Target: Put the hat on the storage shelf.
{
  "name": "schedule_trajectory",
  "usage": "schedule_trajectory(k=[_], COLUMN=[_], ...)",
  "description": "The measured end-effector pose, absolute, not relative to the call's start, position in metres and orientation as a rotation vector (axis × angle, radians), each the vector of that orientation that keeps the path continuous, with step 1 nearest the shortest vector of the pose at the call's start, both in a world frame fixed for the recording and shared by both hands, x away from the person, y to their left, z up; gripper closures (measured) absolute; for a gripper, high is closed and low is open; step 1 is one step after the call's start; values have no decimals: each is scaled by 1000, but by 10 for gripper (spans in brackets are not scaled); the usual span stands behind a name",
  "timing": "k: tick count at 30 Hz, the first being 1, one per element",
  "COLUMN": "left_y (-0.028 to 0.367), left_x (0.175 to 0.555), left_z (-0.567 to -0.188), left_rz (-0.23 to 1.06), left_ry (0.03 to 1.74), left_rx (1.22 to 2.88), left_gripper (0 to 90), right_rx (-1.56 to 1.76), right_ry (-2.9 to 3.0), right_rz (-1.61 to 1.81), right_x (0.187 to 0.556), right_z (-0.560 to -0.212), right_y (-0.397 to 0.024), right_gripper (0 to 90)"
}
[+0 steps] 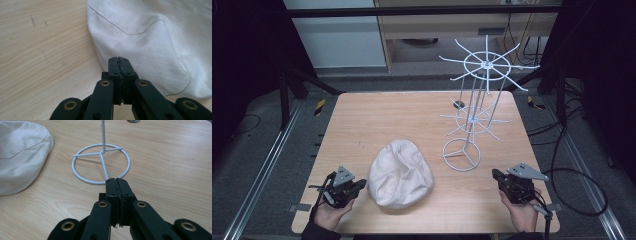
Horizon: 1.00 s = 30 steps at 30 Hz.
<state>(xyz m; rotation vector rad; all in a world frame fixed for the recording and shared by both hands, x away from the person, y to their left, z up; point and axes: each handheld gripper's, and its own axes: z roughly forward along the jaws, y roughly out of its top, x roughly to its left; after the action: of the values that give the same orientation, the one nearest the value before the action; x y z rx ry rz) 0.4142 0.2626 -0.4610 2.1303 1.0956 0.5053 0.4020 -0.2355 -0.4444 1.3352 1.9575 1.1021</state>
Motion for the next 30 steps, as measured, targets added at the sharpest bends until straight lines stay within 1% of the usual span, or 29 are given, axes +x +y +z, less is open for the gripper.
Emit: schedule_trajectory(k=[15,23,30], left_y=[247,233,216], left_x=[407,401,397], left_z=[-468,-470,-471], left_rz=[433,385,377], left_ry=[1036,988,937], left_rx=[2195,2204,2213], left_gripper=[888,889,889], right_rx=[1336,1340,1323], right_ry=[1951,1955,1982], right_rz=[1096,1103,1126], right_x=[403,403,404], right_z=[-447,-448,-448], right_y=[-238,-237,-230], right_gripper=[827,819,817])
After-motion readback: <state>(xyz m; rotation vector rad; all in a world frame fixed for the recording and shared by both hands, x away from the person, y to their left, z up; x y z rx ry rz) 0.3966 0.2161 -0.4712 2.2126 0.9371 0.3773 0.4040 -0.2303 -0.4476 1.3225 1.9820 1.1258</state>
